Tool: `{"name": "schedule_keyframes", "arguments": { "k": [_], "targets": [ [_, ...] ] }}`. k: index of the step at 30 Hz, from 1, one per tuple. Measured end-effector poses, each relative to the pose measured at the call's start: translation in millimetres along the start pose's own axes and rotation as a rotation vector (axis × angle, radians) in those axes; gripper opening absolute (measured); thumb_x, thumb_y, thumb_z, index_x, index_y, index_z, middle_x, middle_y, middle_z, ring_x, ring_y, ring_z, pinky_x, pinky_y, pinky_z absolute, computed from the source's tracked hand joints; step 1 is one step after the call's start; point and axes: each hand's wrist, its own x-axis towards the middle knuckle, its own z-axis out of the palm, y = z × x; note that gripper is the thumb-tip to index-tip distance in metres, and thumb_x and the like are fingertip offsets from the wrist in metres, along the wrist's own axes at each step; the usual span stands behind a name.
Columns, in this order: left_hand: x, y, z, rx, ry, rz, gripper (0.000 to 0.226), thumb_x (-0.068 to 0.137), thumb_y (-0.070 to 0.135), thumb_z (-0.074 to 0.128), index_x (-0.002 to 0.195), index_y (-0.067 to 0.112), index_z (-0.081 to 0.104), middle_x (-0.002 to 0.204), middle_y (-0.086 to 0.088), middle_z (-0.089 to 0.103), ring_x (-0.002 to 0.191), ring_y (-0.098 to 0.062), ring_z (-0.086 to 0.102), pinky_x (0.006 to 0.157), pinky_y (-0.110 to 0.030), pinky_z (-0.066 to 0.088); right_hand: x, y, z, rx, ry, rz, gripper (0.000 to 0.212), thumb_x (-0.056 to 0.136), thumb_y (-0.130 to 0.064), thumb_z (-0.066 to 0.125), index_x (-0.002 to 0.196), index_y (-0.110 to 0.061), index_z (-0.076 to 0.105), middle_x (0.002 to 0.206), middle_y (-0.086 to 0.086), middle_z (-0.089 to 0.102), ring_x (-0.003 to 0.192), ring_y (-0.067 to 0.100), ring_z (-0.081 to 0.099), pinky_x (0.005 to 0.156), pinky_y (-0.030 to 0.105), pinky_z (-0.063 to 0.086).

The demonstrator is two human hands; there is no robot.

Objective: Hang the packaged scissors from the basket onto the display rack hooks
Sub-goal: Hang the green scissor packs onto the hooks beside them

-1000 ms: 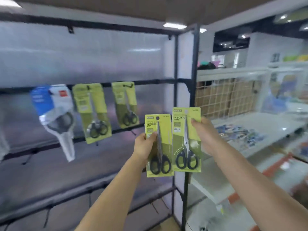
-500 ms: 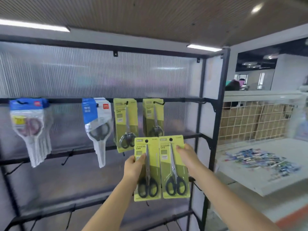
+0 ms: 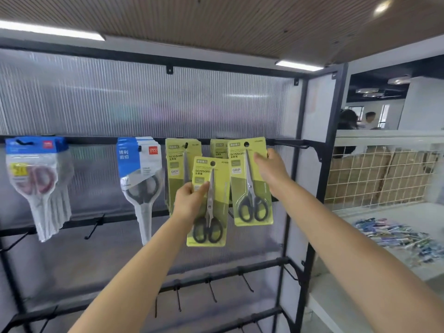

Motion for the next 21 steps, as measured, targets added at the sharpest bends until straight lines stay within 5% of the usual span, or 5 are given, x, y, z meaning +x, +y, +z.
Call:
{"name": "schedule_keyframes", "arguments": {
  "k": [8,13,15,18,21],
  "targets": [
    [12.4,-9.4,-13.0,-0.023,0.047,-0.03,0.009,0.092,0.024,0.06,0.092,0.015,0.061,0.091,-0.002,0.065,0.092,-0.025,0.06,0.095,-0.045,0.048,16.3,12.8,6.8,0.001,0.007,-0.004,0.039,0.1,-0.022,0.041,0.135,-0.004,0.04,0.12,0.004,0.049,0.104,0.018,0.045,0.083,0.028,0.033],
    [15.7,-9.6,-18.0,-0.035,0.061,-0.025,0.007,0.091,0.024,0.061,0.086,0.02,0.062,0.09,0.0,0.066,0.095,-0.027,0.062,0.097,-0.047,0.047,29.4,17.2,12.6,-0.015,-0.026,0.006,0.048,0.1,-0.024,0.041,0.144,-0.008,0.03,0.139,0.006,0.042,0.108,0.018,0.044,0.086,0.028,0.031],
    [17.5,-10.2,-19.4,-0.041,0.069,-0.032,0.006,0.092,0.023,0.06,0.088,0.02,0.062,0.093,-0.001,0.065,0.094,-0.025,0.06,0.097,-0.046,0.047,37.0,22.3,16.8,-0.042,-0.026,0.01,0.043,0.1,-0.025,0.042,0.137,-0.005,0.036,0.12,0.003,0.05,0.102,0.018,0.044,0.084,0.028,0.032],
    [20.6,-10.9,-20.7,-0.052,0.072,-0.04,0.006,0.092,0.024,0.06,0.086,0.021,0.061,0.096,-0.004,0.065,0.09,-0.023,0.059,0.096,-0.046,0.047,47.9,29.2,25.7,-0.082,0.008,-0.002,0.016,0.099,-0.026,0.043,0.099,-0.01,0.047,0.082,-0.005,0.043,0.089,0.018,0.042,0.066,0.027,0.034],
    [21.8,-11.1,-21.7,-0.046,0.073,-0.035,0.011,0.091,0.024,0.061,0.081,0.02,0.06,0.082,-0.003,0.062,0.075,-0.019,0.054,0.093,-0.044,0.046,56.4,31.1,34.8,-0.132,0.009,-0.045,0.014,0.098,-0.025,0.042,0.096,-0.011,0.043,0.077,-0.004,0.042,0.083,0.019,0.045,0.062,0.029,0.033]
  ]
}}
